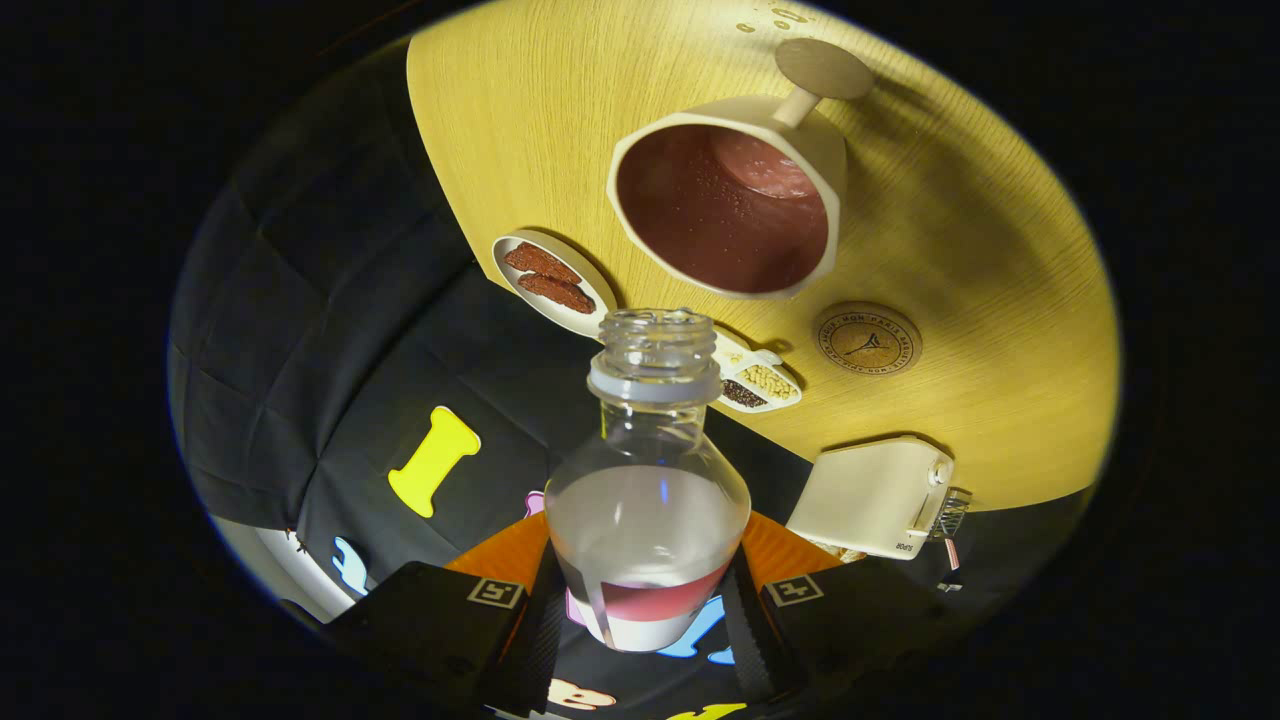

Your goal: Take the bottle from table, then pour the juice into the cup, finally place the bottle on the coaster

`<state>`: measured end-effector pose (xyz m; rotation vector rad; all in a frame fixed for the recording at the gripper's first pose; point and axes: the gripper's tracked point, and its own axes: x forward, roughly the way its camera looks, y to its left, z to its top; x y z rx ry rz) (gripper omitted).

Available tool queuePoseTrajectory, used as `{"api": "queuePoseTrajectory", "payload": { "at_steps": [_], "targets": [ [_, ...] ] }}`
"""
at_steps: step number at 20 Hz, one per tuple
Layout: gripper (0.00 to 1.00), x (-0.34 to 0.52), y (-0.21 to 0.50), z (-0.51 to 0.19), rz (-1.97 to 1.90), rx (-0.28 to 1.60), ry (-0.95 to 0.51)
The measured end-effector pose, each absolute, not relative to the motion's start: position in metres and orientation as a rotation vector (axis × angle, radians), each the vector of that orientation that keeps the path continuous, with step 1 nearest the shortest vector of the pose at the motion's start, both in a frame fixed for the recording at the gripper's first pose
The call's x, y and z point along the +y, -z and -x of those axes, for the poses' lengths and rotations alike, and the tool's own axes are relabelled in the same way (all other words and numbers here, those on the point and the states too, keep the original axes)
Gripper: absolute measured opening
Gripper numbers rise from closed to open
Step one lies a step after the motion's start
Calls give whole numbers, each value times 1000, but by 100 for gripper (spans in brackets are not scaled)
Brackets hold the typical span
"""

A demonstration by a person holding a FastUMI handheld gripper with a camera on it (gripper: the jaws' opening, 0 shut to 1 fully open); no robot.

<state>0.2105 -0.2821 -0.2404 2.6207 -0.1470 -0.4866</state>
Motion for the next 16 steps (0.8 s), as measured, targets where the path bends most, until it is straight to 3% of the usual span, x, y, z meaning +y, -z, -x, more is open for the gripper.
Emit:
{"api": "queuePoseTrajectory", "payload": {
  "at_steps": [10,16],
  "targets": [
    [72,-277,233,-206,-2515,-152,473],
    [72,-262,230,-191,-2164,-38,470]
  ]
}}
